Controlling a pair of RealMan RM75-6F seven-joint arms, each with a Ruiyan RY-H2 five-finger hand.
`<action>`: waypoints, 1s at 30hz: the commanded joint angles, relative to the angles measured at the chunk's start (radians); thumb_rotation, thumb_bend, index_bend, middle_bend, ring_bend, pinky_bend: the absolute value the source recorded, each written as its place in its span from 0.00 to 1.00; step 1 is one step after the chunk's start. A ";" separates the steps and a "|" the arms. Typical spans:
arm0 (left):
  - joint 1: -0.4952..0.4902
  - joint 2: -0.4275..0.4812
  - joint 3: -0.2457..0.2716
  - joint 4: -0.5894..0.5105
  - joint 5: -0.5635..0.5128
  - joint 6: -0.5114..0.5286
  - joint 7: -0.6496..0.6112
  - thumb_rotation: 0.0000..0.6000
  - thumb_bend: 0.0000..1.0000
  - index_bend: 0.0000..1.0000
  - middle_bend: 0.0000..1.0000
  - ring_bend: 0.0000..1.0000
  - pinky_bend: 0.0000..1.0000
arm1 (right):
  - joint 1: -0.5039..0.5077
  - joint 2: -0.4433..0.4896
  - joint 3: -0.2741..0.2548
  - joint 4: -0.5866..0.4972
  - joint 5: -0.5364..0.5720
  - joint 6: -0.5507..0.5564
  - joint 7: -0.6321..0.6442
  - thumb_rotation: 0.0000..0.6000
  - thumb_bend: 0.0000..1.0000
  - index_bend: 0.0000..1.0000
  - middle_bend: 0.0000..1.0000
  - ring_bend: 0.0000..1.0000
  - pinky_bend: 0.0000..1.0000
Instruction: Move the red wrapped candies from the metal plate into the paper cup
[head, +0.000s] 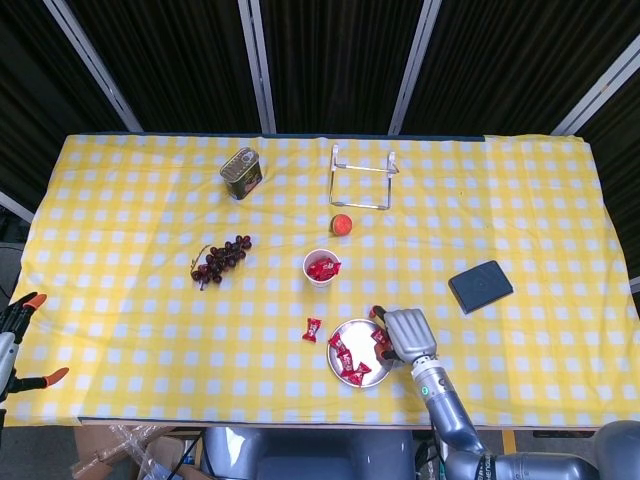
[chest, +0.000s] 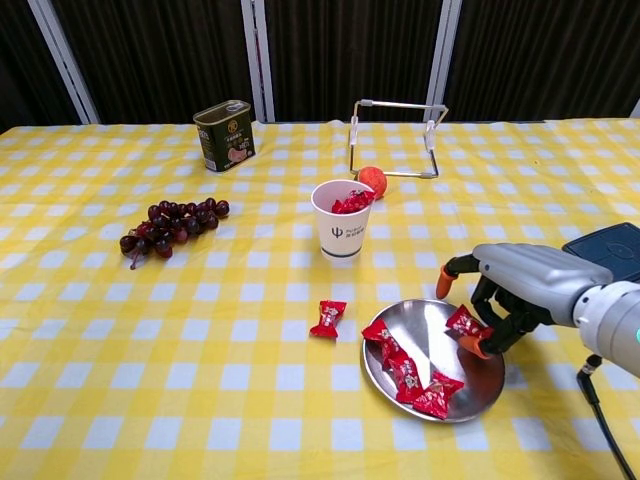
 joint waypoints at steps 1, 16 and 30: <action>0.000 0.000 0.000 0.000 0.000 0.000 0.000 1.00 0.05 0.00 0.00 0.00 0.00 | -0.002 0.001 0.002 0.000 -0.001 -0.001 0.001 1.00 0.38 0.34 0.80 0.92 1.00; 0.000 0.000 0.001 0.000 0.000 -0.001 0.002 1.00 0.05 0.00 0.00 0.00 0.00 | -0.016 0.013 0.000 -0.016 -0.020 -0.022 0.023 1.00 0.38 0.38 0.80 0.92 1.00; 0.000 0.000 0.001 0.000 0.002 -0.001 0.000 1.00 0.05 0.00 0.00 0.00 0.00 | -0.033 0.016 -0.011 -0.050 -0.065 -0.006 0.027 1.00 0.38 0.38 0.80 0.92 1.00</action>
